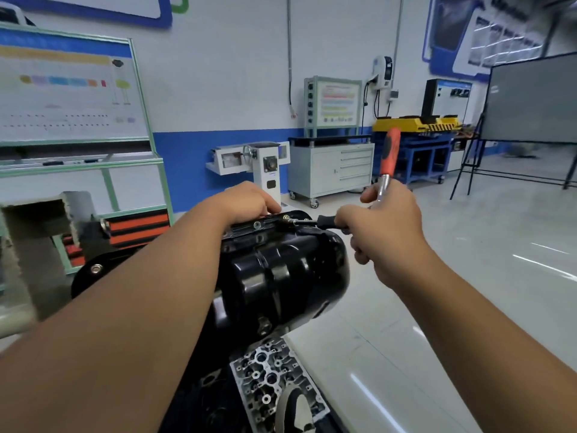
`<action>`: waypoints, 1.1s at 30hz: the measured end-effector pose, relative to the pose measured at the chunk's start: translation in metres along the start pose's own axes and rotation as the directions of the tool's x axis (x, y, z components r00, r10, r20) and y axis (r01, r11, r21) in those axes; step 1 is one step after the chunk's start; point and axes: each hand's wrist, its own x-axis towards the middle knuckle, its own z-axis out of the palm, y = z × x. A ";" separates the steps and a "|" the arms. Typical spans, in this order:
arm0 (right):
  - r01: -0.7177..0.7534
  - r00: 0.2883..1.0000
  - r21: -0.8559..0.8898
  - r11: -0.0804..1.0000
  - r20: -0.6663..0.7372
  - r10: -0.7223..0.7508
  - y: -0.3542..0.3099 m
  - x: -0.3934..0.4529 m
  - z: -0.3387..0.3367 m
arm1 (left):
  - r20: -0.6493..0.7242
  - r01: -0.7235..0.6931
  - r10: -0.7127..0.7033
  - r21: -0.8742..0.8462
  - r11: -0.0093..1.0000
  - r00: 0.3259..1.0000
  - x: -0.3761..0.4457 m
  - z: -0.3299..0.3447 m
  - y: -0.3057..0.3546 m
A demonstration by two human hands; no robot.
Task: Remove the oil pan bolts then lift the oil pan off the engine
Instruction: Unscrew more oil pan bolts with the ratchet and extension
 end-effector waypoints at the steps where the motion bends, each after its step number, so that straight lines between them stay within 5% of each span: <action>1: 0.005 1.000 -0.026 1.000 -0.003 -0.005 -0.001 0.002 0.002 | 0.019 -0.003 0.003 0.008 1.000 1.000 0.001 0.000 0.000; 14: -0.002 0.999 -0.042 0.999 -0.044 0.000 0.000 0.015 -0.003 | 0.064 -0.039 0.036 0.047 0.998 0.997 0.002 0.001 0.001; 22: -0.307 0.947 0.265 0.914 -0.013 0.322 0.002 0.014 -0.004 | 0.070 -0.091 0.089 0.025 0.996 0.994 -0.001 0.004 0.004; 33: -0.131 0.991 0.128 0.983 0.000 0.132 0.001 0.009 -0.006 | 0.025 -0.096 0.095 0.029 0.995 0.995 0.001 0.010 0.004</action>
